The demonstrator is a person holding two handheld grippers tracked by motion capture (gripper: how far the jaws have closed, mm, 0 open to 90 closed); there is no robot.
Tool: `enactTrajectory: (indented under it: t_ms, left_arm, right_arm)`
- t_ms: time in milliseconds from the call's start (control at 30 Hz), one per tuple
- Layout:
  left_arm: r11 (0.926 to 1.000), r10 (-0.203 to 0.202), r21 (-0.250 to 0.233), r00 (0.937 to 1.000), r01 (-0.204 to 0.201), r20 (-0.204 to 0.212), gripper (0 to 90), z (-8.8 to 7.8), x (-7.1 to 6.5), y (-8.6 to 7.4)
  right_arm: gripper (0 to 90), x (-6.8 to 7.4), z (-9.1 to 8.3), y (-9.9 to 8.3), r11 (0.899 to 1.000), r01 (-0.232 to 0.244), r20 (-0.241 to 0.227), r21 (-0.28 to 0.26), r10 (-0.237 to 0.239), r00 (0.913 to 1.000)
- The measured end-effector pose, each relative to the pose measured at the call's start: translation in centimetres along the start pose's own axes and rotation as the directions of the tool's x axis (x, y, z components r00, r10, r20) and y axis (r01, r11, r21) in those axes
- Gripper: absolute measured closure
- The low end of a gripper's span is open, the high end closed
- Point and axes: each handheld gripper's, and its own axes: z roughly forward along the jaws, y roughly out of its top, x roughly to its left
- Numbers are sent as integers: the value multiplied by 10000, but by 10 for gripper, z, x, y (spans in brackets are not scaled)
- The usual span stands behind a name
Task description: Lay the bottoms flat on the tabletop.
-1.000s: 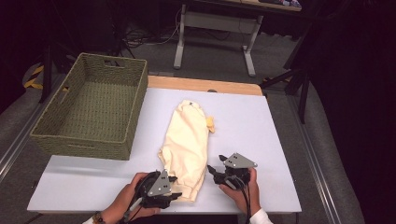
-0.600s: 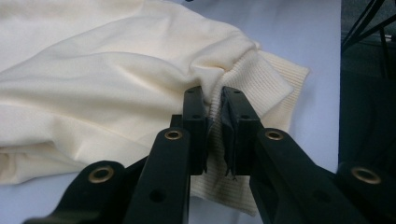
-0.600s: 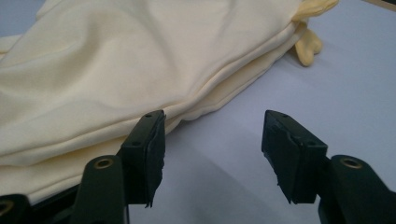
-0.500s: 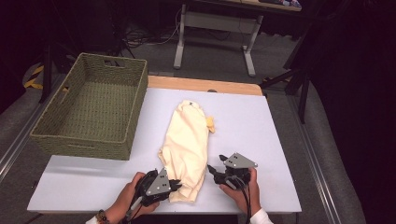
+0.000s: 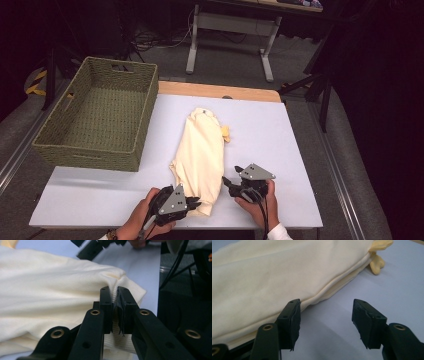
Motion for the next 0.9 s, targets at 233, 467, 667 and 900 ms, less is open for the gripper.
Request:
enactTrajectory:
  t_ms: [233, 467, 667, 900]
  left_arm:
    - [9997, 68, 254, 10000, -68, 14, 808, 1, 0, -2]
    - [9974, 461, 552, 9989, -464, 66, 815, 11, -4, -6]
    - [9989, 310, 354, 9993, -317, 205, 816, 12, -2, -8]
    - [9998, 28, 188, 9993, -35, 382, 817, 13, -2, -11]
  right_arm:
    - [410, -4, 0, -1, 10000, -71, 47, -58, 72, 10000]
    - [439, -29, 7, 15, 9955, -811, 467, -498, 835, 9954]
    - [472, -62, 27, 50, 9780, -1644, 528, -1281, 1723, 9836]
    - [473, -100, 78, 80, 9503, -3061, 324, -567, 3081, 9508]
